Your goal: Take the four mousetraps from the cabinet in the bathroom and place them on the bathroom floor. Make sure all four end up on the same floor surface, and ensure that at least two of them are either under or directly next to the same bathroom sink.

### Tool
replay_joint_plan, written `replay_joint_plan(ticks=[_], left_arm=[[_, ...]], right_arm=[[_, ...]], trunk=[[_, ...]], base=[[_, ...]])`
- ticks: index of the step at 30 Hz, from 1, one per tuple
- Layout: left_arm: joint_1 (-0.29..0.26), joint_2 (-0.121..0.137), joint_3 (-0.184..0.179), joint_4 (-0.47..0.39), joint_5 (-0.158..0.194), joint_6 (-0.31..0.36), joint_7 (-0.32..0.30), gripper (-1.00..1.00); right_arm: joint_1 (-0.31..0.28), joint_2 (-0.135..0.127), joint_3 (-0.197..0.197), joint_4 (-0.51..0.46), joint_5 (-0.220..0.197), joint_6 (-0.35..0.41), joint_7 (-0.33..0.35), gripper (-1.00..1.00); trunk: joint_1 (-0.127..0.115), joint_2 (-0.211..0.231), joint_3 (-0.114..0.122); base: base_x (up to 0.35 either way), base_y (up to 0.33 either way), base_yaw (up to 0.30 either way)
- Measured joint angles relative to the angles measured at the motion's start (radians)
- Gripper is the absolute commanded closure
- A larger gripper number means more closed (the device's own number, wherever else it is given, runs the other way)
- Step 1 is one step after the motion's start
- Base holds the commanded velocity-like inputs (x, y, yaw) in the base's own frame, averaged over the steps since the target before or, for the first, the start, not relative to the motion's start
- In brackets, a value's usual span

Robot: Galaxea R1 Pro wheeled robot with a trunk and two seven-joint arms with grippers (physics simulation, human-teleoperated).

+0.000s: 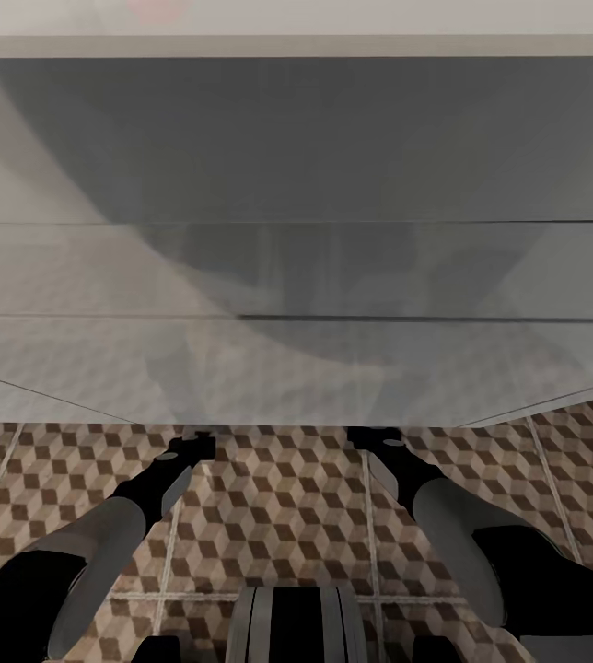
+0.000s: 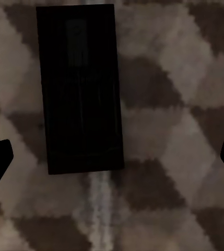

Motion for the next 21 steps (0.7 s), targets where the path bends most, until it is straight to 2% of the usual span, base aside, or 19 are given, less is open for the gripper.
replay_joint_plan(ticks=[18,19,20,21], left_arm=[[0.0,0.001,0.002,-0.001,-0.002,-0.004,0.001,1.0],[0.0,0.001,0.002,-0.001,-0.002,-0.004,0.001,-1.0],[0.001,0.002,0.011,0.07,-0.002,-0.004,0.002,-1.0],[0.0,0.002,0.011,0.078,-0.002,-0.004,0.002,-1.0]], right_arm=[[0.0,0.0,0.0,0.0,0.0,0.0,0.005,-1.0],[0.0,0.0,0.0,0.0,0.0,0.0,0.005,-1.0],[0.0,0.0,0.0,0.0,0.0,0.0,0.005,-1.0],[0.0,0.0,0.0,0.0,0.0,0.0,0.005,-1.0]], trunk=[[0.0,0.0,0.0],[0.0,0.0,0.0],[0.0,0.0,0.0],[0.0,0.0,0.0]], base=[[0.0,0.0,0.0],[0.0,0.0,0.0],[0.0,0.0,0.0],[0.0,0.0,0.0]])
